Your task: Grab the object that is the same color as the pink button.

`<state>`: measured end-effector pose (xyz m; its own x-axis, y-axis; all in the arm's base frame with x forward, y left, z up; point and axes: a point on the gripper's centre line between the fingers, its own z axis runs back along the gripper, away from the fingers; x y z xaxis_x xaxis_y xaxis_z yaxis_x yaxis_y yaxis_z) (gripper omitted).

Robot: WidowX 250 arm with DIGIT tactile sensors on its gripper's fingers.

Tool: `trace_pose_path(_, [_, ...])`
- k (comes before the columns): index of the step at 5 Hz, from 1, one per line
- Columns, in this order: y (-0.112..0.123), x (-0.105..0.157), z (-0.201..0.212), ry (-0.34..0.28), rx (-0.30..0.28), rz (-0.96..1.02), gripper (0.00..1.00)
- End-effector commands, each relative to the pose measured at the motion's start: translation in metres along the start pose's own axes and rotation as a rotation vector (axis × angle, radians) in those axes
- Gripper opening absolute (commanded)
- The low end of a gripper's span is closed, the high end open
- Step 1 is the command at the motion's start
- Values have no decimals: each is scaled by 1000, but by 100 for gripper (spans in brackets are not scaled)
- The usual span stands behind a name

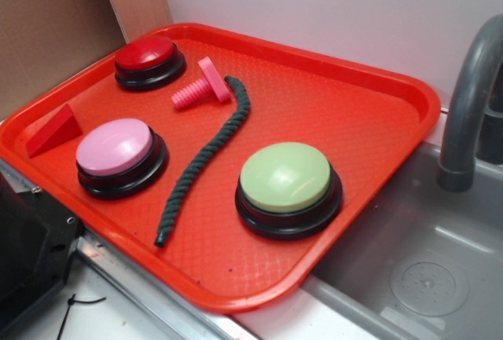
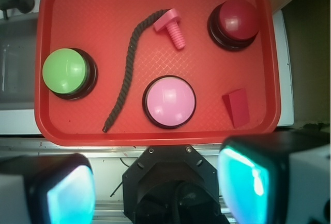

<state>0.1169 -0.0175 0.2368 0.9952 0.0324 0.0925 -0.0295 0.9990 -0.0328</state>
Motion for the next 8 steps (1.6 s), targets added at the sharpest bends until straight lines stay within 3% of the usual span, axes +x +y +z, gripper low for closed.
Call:
trace_pose_path(1, [0,0,0,0,0,0,100])
trace_pose_path(4, [8,24,-20,-39,71,19,100])
trace_pose_path(6, [30,61,-67,-158,123,68,100])
trace_pose_path(7, [39,76,-88,-162,149,102,100])
trace_pose_path(8, [49,100,-123,-171,138,69,100])
